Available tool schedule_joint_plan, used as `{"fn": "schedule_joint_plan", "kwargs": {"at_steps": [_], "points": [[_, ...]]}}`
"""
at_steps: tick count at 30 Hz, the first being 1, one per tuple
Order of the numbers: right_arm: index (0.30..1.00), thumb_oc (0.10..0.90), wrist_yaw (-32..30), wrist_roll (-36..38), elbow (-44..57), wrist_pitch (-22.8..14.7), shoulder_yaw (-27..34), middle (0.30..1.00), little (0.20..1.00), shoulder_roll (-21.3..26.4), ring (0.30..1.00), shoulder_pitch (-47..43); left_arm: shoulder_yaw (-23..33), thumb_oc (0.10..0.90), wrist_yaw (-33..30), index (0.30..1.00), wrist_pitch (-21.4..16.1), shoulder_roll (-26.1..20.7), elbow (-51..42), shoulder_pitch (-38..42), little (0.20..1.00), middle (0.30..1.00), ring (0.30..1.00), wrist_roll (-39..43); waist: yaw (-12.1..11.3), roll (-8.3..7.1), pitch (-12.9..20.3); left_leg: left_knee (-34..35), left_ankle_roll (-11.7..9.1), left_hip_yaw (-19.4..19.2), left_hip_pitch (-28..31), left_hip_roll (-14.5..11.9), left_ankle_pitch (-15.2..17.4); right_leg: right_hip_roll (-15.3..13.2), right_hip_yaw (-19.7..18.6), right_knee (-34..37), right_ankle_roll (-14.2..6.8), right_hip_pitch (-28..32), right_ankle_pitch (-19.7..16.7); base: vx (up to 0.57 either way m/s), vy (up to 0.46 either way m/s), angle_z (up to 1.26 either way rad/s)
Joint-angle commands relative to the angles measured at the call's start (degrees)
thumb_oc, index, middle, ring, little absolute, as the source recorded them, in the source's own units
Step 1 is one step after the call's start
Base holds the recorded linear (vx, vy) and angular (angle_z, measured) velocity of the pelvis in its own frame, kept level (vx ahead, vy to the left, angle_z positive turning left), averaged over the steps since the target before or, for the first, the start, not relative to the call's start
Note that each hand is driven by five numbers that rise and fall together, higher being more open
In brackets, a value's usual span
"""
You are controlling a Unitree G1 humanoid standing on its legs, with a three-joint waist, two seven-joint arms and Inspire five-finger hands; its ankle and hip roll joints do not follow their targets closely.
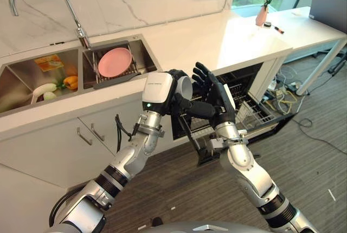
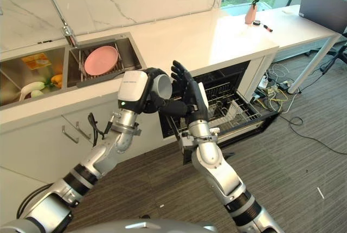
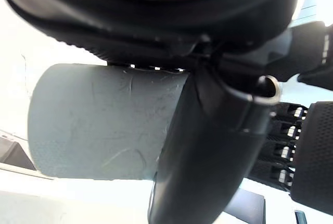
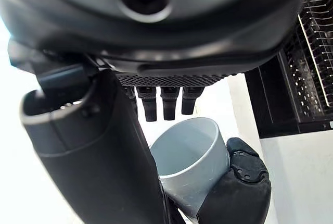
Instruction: Place the dishes in the dishwasher.
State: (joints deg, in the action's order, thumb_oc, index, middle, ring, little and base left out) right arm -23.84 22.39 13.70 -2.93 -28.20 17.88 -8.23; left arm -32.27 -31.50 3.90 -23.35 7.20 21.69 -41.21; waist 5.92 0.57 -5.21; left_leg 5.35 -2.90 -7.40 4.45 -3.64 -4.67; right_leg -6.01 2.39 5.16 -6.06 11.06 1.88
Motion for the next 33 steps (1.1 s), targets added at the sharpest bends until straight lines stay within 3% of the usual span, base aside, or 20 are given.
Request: {"fn": "schedule_joint_plan", "kwargs": {"at_steps": [1, 12, 23, 33], "points": [[0.9, 0.8, 2.74, -4.9, 1.93, -3.03, 1.11, 0.9, 0.9, -4.0, 0.9, -9.61, -0.04, 0.4, -1.86, 0.3, -3.15, 0.9, 0.87, 8.87, 0.3, 0.3, 0.3, -4.77, -1.34, -2.59, 3.33, -0.35, -3.16, -1.96, 4.43, -3.76, 4.82, -2.44, 0.09, -0.74, -4.13, -4.78, -4.88, 0.0, 0.0, 0.0], [0.9, 0.8, 4.96, -7.49, 1.98, -3.03, 1.42, 0.9, 0.9, -2.84, 0.9, -9.66, 0.07, 0.4, -1.26, 0.3, -4.13, 0.37, 0.64, 9.27, 0.3, 0.3, 0.3, -5.28, -0.78, -2.21, 3.09, -0.35, -3.27, -2.52, 4.6, -3.85, 4.62, -2.38, 0.04, -0.67, -4.03, -4.86, -5.02, 0.0, 0.0, -0.01], [0.9, 0.8, 3.37, -3.73, 3.79, -5.91, 2.69, 0.9, 0.9, -3.54, 0.9, -6.18, 0.6, 0.4, -2.48, 0.3, -3.19, 0.11, 1.12, 8.5, 0.3, 0.3, 0.3, -5.14, -0.24, -1.83, 3.02, -0.35, -3.34, -2.51, 4.66, -4.0, 4.58, -2.25, 0.11, -0.71, -3.94, -4.74, -4.92, 0.0, 0.0, 0.0], [0.9, 0.8, 2.39, 1.62, 3.38, -6.35, 4.01, 0.9, 0.9, -2.92, 0.9, -4.22, 2.07, 0.4, -2.91, 0.3, -2.5, -0.48, -0.79, 7.07, 0.3, 0.3, 0.3, -5.67, -0.4, -2.14, 3.16, -0.35, -3.45, -2.23, 4.83, -3.94, 4.96, -2.13, 0.17, -0.5, -3.96, -4.31, -4.61, 0.0, 0.0, 0.0]]}}
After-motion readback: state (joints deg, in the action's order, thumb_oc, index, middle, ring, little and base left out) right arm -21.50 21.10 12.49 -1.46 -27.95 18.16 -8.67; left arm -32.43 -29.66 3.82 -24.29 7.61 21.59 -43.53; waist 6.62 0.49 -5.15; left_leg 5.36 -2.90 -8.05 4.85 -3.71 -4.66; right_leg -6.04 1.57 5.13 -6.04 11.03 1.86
